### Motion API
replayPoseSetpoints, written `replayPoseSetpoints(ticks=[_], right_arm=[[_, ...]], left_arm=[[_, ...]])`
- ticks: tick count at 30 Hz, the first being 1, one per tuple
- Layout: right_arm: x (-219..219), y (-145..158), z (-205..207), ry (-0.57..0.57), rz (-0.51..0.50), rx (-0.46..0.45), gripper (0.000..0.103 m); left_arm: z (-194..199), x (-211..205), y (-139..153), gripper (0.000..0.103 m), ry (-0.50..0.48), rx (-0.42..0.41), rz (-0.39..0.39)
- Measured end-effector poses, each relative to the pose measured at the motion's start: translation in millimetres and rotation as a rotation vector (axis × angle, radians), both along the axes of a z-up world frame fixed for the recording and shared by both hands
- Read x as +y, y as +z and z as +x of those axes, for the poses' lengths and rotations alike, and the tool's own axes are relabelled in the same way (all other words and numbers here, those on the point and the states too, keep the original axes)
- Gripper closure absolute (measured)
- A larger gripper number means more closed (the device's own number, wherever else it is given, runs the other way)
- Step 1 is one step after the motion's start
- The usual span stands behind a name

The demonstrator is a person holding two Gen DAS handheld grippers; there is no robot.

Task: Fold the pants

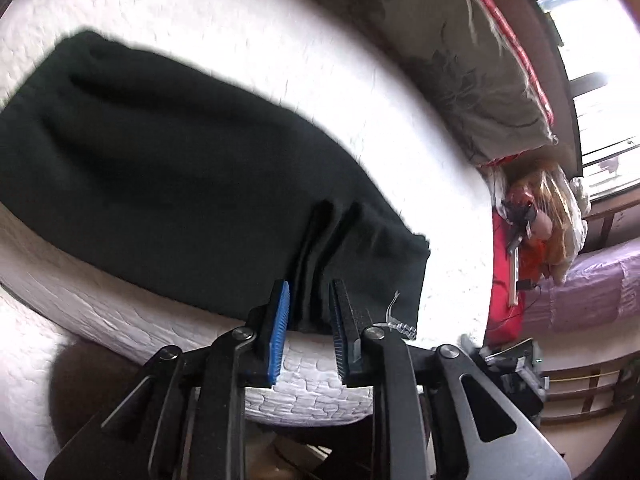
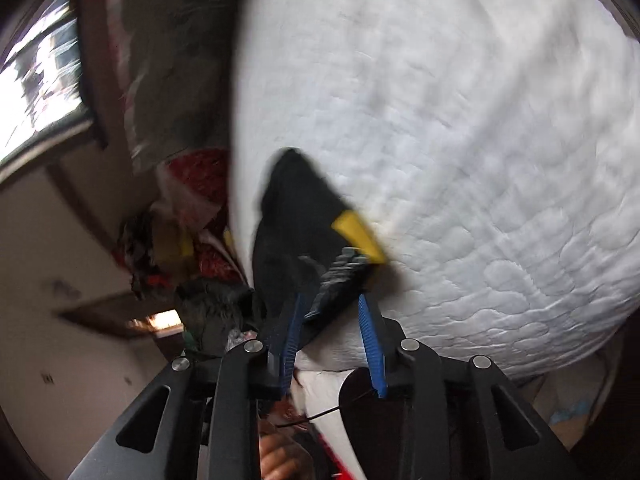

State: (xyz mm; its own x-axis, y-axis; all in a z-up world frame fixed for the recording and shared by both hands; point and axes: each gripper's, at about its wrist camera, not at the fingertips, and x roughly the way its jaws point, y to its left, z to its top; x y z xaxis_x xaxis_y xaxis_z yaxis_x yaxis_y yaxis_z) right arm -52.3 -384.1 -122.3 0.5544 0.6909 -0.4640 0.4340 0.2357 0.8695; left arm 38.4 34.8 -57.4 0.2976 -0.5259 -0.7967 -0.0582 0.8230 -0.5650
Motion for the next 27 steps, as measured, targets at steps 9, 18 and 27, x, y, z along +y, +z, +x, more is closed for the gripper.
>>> replayPoseSetpoints(ticks=[9, 18, 27], right_arm=[[60, 54, 54, 0.184, -0.216, -0.146, 0.051], [219, 62, 89, 0.572, -0.5, -0.237, 0.051], [358, 59, 92, 0.685, -0.701, -0.333, 0.051]], left_arm=[[26, 84, 16, 0.082, 0.125, -0.014, 0.072], [52, 214, 20, 0.062, 0.224, 0.016, 0.11], [61, 259, -2, 0.062, 0.164, 0.051, 0.08]])
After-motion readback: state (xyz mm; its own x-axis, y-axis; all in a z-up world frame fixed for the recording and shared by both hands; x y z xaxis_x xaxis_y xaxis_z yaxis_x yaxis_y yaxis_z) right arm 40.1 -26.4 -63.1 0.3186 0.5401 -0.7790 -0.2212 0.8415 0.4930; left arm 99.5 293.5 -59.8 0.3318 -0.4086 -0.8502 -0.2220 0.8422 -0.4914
